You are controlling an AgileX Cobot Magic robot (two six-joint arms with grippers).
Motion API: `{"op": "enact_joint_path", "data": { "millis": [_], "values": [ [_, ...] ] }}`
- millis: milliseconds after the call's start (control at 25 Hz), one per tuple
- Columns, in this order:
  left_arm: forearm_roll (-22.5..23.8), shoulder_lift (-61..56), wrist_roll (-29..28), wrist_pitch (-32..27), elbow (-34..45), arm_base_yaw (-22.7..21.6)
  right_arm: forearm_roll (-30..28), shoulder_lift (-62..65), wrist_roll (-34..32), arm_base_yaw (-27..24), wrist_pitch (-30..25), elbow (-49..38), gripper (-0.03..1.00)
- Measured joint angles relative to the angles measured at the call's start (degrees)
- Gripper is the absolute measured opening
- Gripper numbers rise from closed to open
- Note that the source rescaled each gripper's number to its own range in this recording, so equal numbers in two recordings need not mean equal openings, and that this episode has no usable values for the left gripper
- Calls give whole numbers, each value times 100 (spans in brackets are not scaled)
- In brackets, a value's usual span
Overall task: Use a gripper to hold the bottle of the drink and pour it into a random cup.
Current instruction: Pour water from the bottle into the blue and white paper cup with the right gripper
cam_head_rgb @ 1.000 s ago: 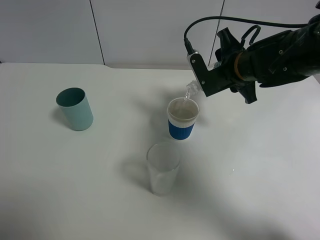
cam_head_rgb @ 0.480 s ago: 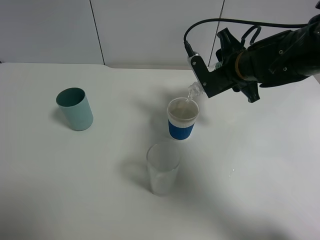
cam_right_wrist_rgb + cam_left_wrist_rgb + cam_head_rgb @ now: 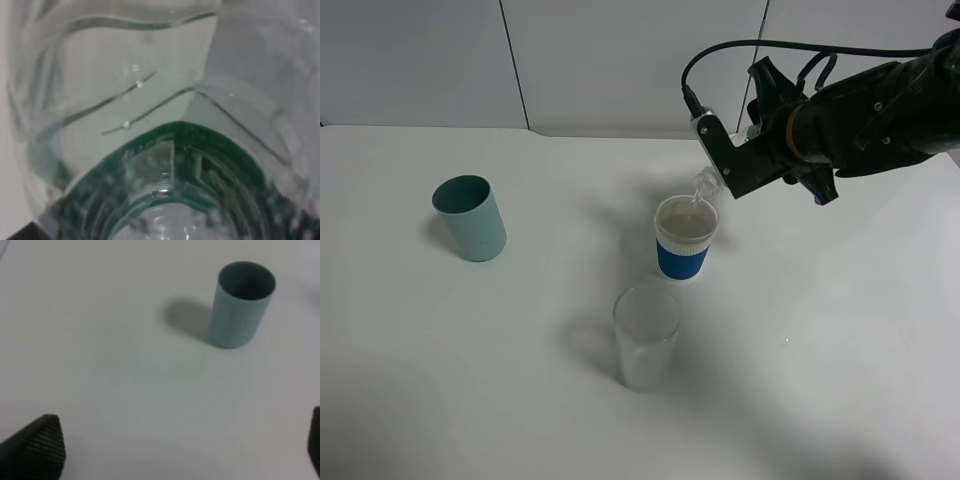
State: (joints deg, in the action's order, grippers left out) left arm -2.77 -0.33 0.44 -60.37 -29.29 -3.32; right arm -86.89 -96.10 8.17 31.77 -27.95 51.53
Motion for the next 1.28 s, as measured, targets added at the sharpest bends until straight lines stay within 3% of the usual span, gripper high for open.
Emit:
{"op": "enact_joint_path", "data": {
  "millis": [480, 1280],
  "values": [
    [0, 0, 0, 0, 0, 0, -30, 0, 35, 0, -182, 0, 0],
    [0, 0, 0, 0, 0, 0, -749, 0, 35, 0, -167, 0, 0]
  ]
}}
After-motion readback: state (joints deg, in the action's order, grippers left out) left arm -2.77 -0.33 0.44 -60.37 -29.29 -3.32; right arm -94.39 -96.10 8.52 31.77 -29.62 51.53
